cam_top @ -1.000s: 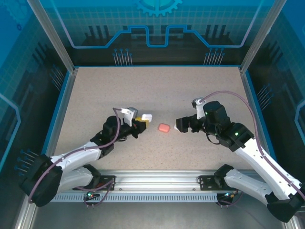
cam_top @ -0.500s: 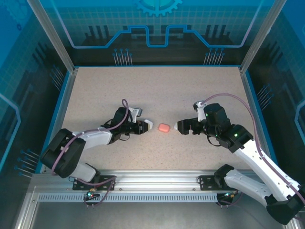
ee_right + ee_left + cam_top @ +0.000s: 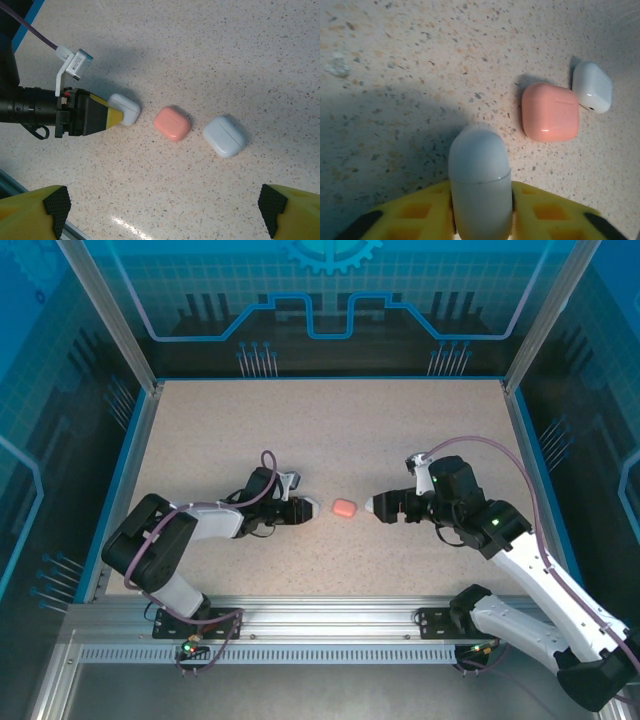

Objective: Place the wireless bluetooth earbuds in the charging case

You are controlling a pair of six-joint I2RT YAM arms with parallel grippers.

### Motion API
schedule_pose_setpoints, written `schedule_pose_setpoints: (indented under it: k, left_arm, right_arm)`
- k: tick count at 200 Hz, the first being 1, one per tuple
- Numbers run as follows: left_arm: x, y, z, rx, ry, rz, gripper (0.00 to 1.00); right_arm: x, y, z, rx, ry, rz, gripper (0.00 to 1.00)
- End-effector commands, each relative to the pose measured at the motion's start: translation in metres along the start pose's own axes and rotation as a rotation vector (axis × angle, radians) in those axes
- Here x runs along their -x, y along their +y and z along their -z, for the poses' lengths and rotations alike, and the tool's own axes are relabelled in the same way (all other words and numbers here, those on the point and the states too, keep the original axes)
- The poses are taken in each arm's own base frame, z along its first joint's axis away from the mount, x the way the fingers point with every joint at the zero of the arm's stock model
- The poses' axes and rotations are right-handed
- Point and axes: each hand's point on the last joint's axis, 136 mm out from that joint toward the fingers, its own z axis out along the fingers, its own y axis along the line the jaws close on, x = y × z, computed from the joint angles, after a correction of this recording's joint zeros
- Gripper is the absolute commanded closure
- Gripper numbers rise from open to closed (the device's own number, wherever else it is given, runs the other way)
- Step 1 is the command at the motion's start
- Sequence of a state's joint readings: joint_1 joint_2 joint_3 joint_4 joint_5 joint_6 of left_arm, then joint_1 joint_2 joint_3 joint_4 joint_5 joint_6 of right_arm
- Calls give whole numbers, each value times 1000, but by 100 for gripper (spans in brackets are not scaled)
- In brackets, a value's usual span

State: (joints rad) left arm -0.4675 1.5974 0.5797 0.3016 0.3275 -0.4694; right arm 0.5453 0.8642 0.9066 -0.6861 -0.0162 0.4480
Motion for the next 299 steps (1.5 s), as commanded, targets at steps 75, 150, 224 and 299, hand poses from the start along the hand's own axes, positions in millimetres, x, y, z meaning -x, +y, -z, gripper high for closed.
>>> schedule_pose_setpoints:
  k: [75, 150, 224, 299]
  left_arm:
    - [45, 5, 73, 207, -216, -127, 30]
    - [108, 36, 180, 491, -661, -306, 1]
    - [100, 135, 191, 737, -720, -211, 1]
    - [121, 117, 164, 540, -734, -397, 1]
  right_arm:
    - [27, -48, 12, -183, -58, 41, 0]
    - [42, -176, -2, -625, -276, 34, 0]
    - [27, -217, -72, -568, -390, 80, 0]
    - [42, -207, -99, -459, -496, 215, 0]
